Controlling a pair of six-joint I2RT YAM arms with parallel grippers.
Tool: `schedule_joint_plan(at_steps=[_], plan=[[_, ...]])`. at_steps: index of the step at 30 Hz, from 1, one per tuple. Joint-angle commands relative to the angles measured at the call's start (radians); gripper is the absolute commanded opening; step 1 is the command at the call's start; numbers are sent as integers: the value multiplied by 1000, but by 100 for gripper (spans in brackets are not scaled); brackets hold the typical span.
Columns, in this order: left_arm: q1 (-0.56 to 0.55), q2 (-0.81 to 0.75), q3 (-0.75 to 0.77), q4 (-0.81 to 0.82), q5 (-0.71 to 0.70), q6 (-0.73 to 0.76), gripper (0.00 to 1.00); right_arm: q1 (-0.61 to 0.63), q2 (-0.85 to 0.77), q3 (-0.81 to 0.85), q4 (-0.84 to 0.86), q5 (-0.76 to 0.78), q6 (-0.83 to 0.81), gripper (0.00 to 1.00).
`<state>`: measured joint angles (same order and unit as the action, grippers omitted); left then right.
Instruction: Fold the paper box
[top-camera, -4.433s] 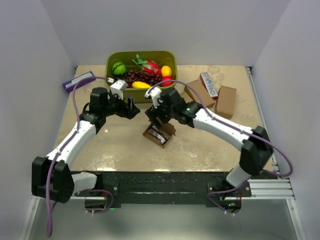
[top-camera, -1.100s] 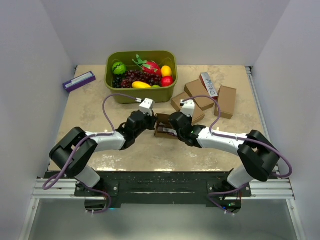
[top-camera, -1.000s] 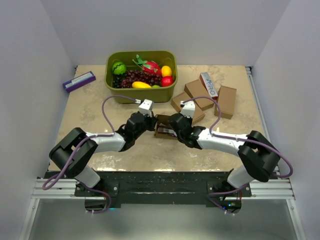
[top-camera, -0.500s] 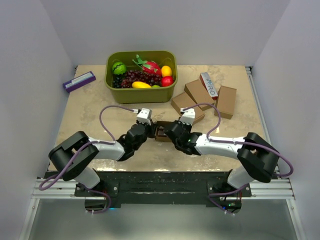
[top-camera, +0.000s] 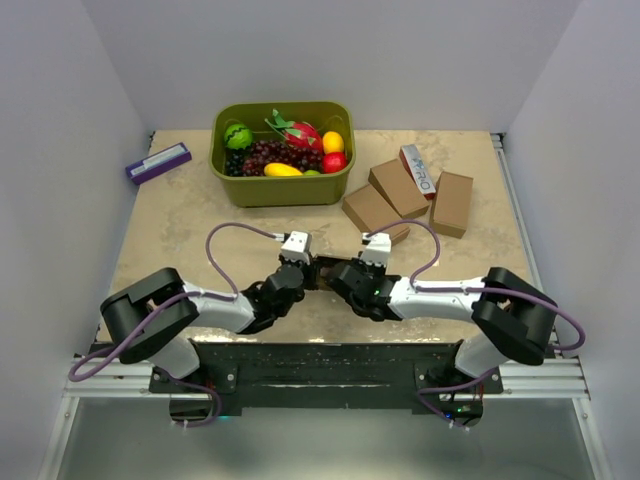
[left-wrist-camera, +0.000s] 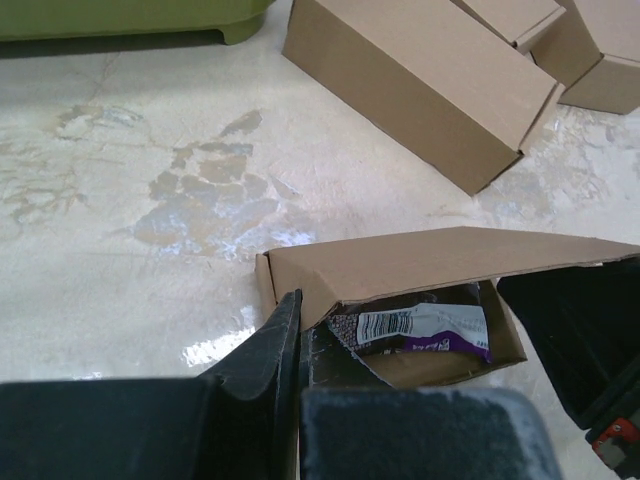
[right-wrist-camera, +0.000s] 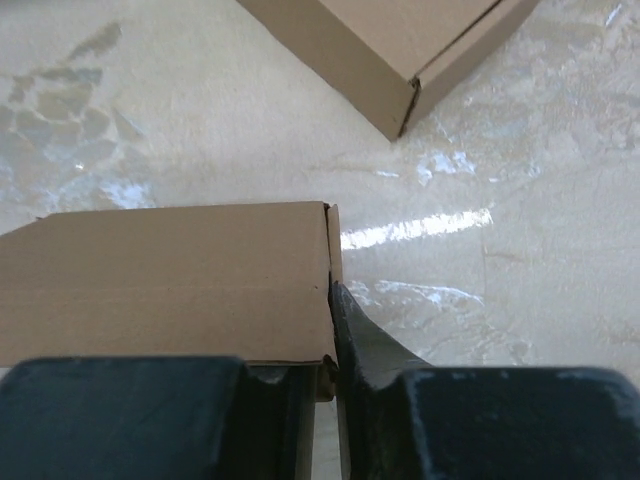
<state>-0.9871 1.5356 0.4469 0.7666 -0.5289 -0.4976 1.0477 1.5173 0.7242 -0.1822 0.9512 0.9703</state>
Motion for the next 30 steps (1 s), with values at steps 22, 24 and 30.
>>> schedule_joint_plan(at_steps=[22,24,30], plan=[[-56,26,-17,-207,-94,-52,0,95,-353,-103,-75,-100,-92,72],[-56,31,-14,-208,-92,-48,0,97,-446,-156,-22,-153,-152,71],[-56,34,-16,-204,-95,-39,0,97,-660,-256,147,-288,-320,65]])
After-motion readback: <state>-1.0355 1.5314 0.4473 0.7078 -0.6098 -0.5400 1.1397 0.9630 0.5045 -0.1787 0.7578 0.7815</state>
